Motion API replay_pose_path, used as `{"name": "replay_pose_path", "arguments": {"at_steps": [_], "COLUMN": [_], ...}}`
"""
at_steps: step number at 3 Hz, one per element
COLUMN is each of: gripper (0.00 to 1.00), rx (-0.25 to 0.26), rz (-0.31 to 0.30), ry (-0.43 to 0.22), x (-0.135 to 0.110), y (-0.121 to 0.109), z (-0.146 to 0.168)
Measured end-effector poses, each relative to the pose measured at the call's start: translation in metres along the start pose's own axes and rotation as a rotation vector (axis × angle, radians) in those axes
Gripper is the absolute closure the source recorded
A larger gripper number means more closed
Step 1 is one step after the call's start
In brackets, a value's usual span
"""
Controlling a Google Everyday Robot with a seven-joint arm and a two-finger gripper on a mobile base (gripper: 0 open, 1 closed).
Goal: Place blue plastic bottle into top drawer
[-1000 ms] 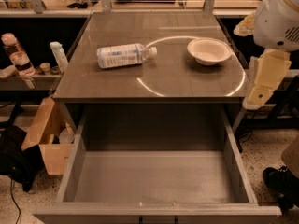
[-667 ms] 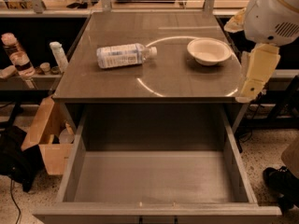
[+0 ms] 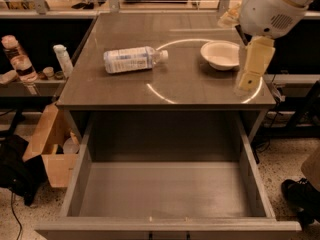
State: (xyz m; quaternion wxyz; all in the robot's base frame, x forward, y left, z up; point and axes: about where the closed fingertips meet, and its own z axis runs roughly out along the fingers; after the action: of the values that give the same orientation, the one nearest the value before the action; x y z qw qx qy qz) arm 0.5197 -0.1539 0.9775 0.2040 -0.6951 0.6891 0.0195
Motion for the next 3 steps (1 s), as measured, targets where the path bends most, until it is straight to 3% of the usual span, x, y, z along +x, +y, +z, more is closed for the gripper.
{"name": "replay_pose_path", "arguments": {"at_steps": [3], "gripper": [0.0], "rx": [0.002], "rz": [-0.087], "ry": [-0.057], "x": [-0.04], "y": [-0.06], "z": [0.035]}}
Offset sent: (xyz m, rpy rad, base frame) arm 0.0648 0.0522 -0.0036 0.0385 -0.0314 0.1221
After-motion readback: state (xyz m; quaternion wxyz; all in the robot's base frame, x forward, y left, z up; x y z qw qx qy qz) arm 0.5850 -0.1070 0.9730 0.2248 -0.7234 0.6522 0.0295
